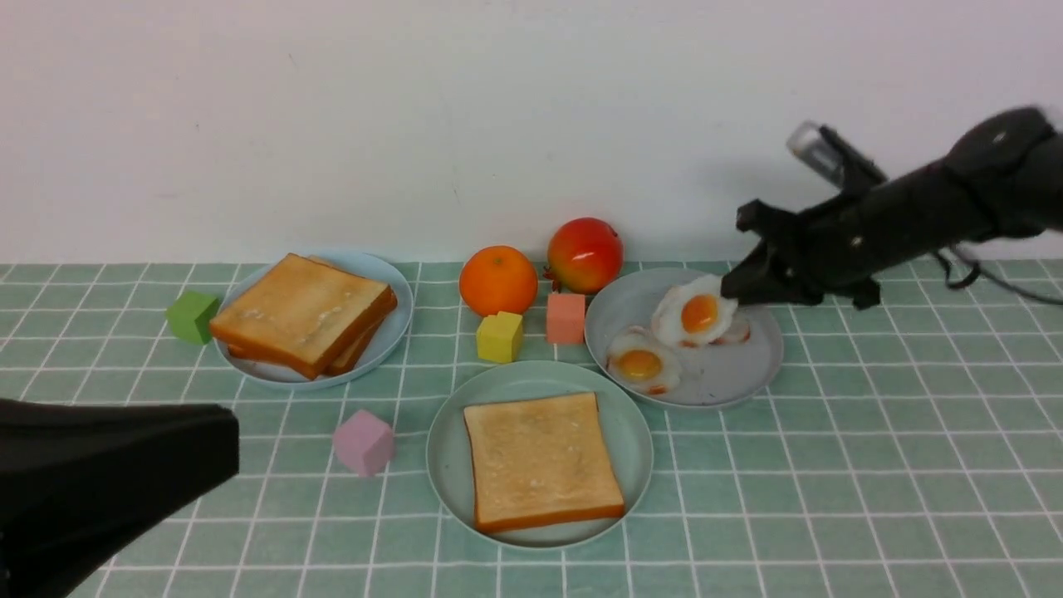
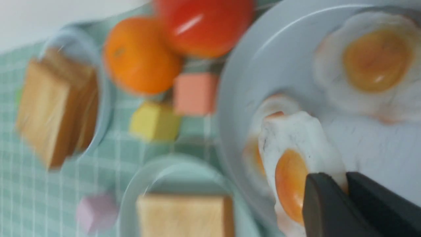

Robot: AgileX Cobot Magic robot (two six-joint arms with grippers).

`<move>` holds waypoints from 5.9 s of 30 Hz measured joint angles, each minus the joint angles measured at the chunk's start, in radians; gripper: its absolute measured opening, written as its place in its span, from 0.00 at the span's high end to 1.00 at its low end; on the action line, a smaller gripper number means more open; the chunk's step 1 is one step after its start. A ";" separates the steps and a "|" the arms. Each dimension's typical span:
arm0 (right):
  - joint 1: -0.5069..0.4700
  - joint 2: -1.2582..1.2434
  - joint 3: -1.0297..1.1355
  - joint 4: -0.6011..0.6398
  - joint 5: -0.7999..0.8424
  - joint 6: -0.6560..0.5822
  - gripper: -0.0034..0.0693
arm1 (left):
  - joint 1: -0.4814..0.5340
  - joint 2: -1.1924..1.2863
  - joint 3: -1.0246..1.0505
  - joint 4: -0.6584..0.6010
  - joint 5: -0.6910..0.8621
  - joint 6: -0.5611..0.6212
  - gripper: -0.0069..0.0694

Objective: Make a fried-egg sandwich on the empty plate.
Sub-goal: Use the right arm to place the fried egg on the slice of bread in the middle, then use the left arm to grab a slice of bread, then use the left arm to place a slice of bread on the fried egg in the middle

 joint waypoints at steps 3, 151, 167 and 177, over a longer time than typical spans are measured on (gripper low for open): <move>0.000 -0.058 0.011 -0.028 0.042 -0.002 0.86 | 0.000 0.000 0.000 0.019 0.014 0.000 0.93; 0.429 -1.383 0.390 -0.730 0.302 0.209 0.91 | 0.078 1.056 -0.439 0.320 0.111 0.394 0.78; 0.429 -1.406 0.390 -0.740 0.319 0.217 0.90 | -0.001 1.119 -0.348 0.387 -0.113 0.587 0.78; 0.429 -1.406 0.390 -0.741 0.317 0.217 0.90 | -0.004 1.184 -0.348 0.390 -0.125 0.626 0.78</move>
